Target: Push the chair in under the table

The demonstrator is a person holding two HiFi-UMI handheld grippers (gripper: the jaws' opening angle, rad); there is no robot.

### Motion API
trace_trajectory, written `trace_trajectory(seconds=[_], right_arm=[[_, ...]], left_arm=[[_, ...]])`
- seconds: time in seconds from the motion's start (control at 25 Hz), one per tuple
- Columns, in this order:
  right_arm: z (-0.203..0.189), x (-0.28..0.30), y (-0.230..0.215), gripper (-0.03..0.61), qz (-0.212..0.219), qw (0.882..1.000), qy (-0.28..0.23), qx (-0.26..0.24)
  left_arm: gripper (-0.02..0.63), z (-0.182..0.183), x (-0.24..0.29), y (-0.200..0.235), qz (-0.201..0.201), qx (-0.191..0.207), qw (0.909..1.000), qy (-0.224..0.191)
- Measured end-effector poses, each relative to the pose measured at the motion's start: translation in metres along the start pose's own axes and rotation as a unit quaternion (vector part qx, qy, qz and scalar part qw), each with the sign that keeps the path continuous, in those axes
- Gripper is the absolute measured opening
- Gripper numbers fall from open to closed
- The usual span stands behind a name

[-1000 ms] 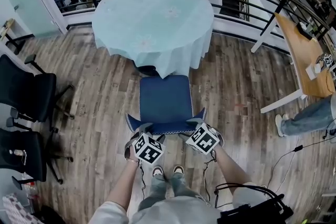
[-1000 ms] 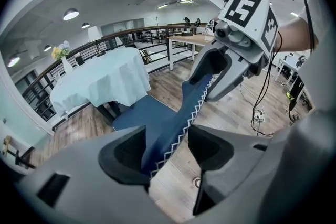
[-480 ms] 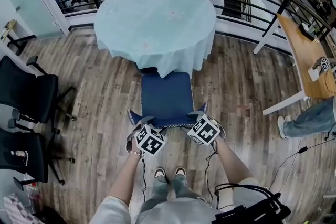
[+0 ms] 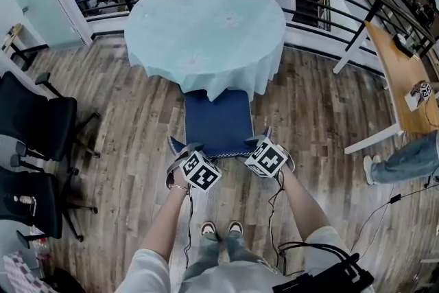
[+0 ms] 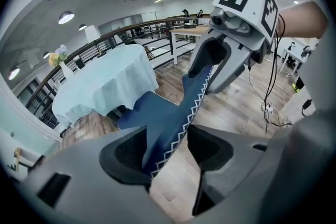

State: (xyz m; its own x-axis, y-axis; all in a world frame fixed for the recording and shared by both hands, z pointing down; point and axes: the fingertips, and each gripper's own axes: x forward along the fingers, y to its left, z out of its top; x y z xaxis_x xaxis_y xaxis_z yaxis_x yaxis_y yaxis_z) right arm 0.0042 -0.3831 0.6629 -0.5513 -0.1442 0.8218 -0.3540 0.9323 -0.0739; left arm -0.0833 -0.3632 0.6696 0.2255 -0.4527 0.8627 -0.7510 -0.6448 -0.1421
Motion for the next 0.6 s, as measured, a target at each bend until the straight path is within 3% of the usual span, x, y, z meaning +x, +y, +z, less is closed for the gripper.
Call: trace_trajectory(seconds=[0.6], right_arm=[[0.019,0.008,-0.036,0.244,0.003,1.0,-0.001,-0.008]], left_arm=[[0.242,0.022,0.015,0.03,0.018,0.019,0.9995,-0.018]])
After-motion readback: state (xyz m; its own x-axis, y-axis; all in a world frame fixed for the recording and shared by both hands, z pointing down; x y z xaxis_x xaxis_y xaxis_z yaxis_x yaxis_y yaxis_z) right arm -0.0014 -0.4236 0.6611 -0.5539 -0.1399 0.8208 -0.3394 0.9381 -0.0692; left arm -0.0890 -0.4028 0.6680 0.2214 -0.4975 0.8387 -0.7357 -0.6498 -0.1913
